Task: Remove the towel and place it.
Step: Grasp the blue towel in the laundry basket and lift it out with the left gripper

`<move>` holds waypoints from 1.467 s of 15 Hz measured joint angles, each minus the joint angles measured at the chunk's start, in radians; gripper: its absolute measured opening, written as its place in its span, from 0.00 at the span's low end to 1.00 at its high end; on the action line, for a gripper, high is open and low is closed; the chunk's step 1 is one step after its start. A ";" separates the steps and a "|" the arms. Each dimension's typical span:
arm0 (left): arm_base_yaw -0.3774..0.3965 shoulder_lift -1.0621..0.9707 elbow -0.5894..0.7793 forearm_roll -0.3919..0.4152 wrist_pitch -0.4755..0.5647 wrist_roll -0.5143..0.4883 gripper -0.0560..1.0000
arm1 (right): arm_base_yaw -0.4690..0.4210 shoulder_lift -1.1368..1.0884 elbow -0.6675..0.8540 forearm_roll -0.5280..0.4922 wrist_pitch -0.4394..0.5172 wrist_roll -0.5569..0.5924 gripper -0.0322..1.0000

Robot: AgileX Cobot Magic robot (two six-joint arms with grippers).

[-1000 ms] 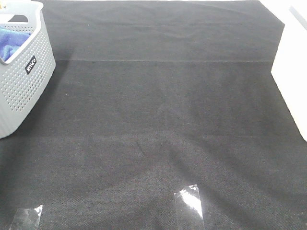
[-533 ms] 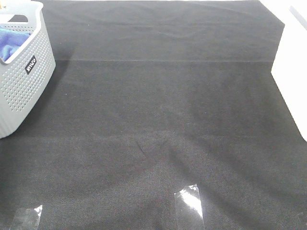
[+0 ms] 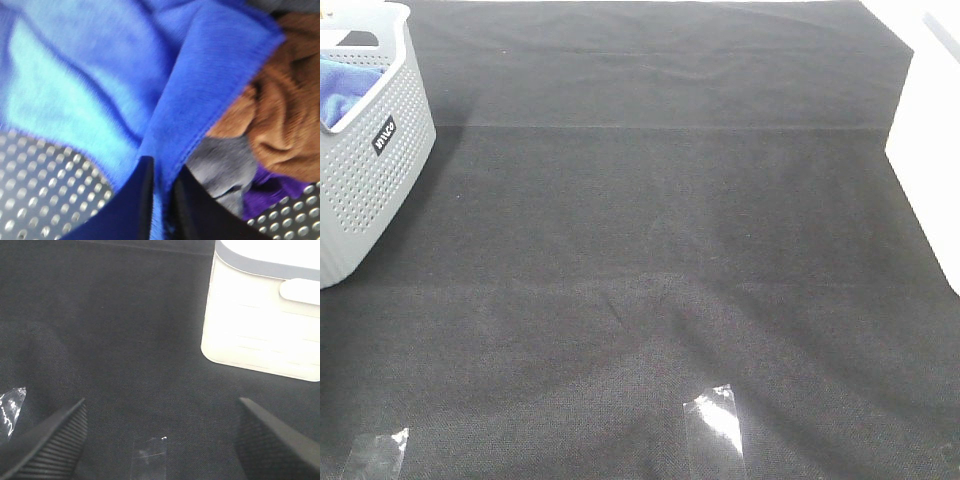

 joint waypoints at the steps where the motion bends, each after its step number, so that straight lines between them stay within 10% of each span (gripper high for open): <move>1: 0.000 0.000 0.000 0.021 0.000 -0.005 0.12 | 0.000 0.000 0.000 0.000 0.000 0.000 0.76; 9: -0.006 -0.068 -0.062 0.029 0.007 -0.114 0.05 | 0.000 0.000 0.000 0.000 0.000 0.000 0.76; 22: -0.035 -0.385 -0.082 -0.182 0.062 -0.121 0.05 | 0.000 0.000 0.000 -0.022 0.000 0.000 0.76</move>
